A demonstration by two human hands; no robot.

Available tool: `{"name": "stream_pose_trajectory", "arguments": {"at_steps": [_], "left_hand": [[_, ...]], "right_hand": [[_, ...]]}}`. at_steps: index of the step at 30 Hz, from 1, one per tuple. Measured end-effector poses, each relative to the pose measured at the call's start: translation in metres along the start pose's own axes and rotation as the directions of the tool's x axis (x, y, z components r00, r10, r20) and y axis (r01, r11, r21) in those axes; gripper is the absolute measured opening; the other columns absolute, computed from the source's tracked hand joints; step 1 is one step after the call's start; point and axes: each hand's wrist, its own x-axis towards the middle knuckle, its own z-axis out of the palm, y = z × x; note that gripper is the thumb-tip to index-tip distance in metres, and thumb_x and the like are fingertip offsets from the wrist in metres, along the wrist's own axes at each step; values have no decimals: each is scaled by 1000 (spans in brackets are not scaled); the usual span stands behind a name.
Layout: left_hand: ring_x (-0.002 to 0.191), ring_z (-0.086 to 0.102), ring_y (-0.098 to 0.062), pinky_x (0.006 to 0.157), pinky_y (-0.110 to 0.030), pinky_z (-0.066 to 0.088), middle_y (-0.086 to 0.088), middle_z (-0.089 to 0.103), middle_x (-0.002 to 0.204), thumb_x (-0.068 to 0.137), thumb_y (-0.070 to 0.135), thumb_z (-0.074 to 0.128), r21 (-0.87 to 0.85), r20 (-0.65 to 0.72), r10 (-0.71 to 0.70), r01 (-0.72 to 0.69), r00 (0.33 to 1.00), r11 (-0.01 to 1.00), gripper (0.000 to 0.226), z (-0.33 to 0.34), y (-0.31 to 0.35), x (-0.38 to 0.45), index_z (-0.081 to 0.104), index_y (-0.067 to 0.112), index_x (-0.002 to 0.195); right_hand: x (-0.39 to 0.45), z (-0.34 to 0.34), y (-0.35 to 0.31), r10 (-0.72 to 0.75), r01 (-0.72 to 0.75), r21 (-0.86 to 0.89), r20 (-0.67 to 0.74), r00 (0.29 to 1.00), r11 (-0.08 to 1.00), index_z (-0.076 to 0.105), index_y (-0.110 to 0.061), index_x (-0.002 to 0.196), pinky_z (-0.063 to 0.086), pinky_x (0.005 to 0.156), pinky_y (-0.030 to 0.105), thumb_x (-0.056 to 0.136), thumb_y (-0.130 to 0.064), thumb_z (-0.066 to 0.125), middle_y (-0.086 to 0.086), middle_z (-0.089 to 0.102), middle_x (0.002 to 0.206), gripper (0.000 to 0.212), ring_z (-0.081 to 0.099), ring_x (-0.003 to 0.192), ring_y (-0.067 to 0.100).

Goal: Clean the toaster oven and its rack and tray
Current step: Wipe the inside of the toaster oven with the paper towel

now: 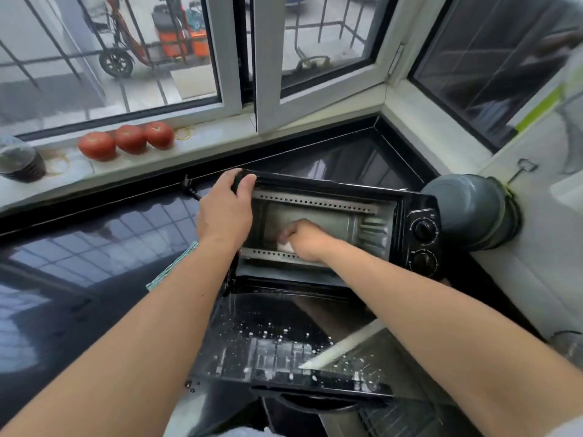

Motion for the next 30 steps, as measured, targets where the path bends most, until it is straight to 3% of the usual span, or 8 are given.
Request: {"name": "stream_pose_trajectory", "arguments": {"at_steps": [4, 7, 11, 16, 21, 25, 28, 30], "left_hand": [[126, 56, -32, 97, -39, 40, -4, 65, 136, 106, 54, 43, -21, -8, 27, -27, 1000, 999, 47, 0, -5, -7, 53, 29, 144], [120, 58, -35, 98, -45, 45, -6, 68, 125, 105, 55, 42, -41, -1, 47, -47, 999, 998, 42, 2, -14, -12, 55, 33, 139], [118, 58, -36, 96, -48, 48, -8, 68, 125, 105, 59, 39, -37, 7, 47, -46, 999, 998, 43, 0, -18, -14, 51, 37, 139], [116, 60, -35, 97, -49, 48, -8, 68, 127, 105, 59, 39, -40, 25, 43, -42, 999, 998, 45, -3, -13, -17, 50, 36, 142], [116, 60, -35, 98, -47, 47, -11, 67, 128, 105, 58, 40, -35, 60, 25, -23, 998, 999, 46, -7, -9, -16, 49, 34, 144], [128, 54, -34, 98, -40, 39, -7, 63, 137, 106, 58, 39, 5, 143, 18, -19, 990, 1000, 50, -11, -8, -6, 46, 32, 148], [131, 53, -32, 103, -41, 38, -2, 62, 141, 103, 66, 35, 68, 193, 16, -30, 981, 997, 55, -16, -9, 1, 48, 35, 146], [125, 58, -29, 106, -45, 42, 3, 67, 130, 99, 74, 31, 110, 216, 18, -42, 976, 993, 57, -18, -13, 7, 55, 39, 137]], "right_hand": [[-8, 24, -37, -100, 107, -71, 102, 990, 992, 58, 1, 129, 42, 97, 33, 100, -6, 43, 19, 57, 134, 33, 53, 123, 33], [1, 27, -43, -68, 90, -102, 201, 977, 991, 57, 3, 130, 43, 95, 33, 102, -10, 42, 21, 56, 136, 34, 54, 121, 32], [3, 17, -34, 44, 6, -193, 250, 967, 981, 36, -1, 149, 28, 113, 37, 107, -19, 33, 16, 37, 154, 46, 36, 141, 28], [4, -7, -8, 134, -29, -412, 228, 964, 911, 39, -2, 146, 34, 107, 36, 105, -18, 29, 15, 39, 152, 44, 42, 135, 29], [2, -22, 32, 357, -235, -547, 128, 925, 803, 36, 1, 148, 38, 109, 38, 104, -13, 30, 15, 34, 155, 46, 41, 137, 32], [8, -20, 36, 321, -201, -594, 102, 941, 779, 56, 0, 128, 45, 86, 34, 98, -7, 37, 15, 56, 120, 36, 59, 92, 27], [15, -16, 39, 309, -295, -579, -76, 948, 761, 60, -8, 118, 44, 94, 33, 95, -16, 43, 12, 60, 119, 30, 59, 109, 30], [21, -17, 42, 290, -332, -482, -162, 943, 811, 61, -8, 103, 47, 85, 29, 90, -16, 49, 13, 64, 116, 19, 62, 106, 31]]}}
